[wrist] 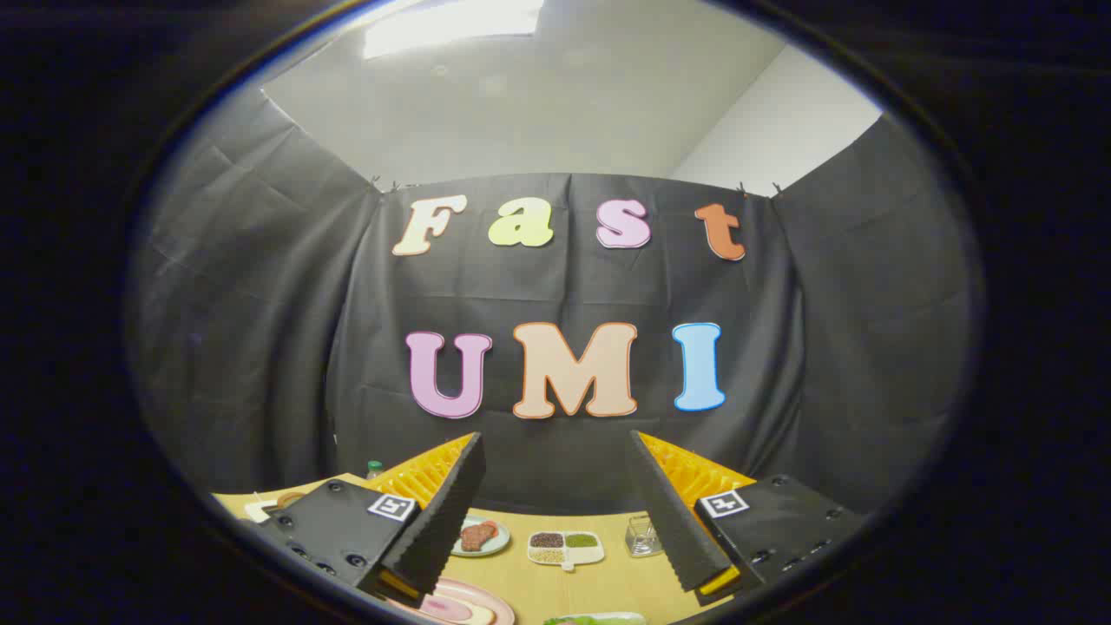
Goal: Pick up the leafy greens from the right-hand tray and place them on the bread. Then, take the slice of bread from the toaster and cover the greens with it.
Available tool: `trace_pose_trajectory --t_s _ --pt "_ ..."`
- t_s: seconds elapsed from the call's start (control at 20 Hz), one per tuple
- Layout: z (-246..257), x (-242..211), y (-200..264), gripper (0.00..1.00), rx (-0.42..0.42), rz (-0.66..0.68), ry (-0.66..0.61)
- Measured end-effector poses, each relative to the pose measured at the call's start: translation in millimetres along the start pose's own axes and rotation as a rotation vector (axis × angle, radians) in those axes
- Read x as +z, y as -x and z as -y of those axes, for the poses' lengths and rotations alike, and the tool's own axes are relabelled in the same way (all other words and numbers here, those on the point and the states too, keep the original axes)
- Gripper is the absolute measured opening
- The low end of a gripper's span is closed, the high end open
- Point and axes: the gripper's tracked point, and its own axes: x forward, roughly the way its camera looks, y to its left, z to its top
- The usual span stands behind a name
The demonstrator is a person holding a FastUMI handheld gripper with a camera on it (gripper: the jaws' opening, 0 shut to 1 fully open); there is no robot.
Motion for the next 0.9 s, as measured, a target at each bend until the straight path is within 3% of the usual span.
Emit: trace_pose_trajectory --t_s 0.9 --pt "14.2 -5.9 -14.2 1.00 -0.060 -0.016 0.017"
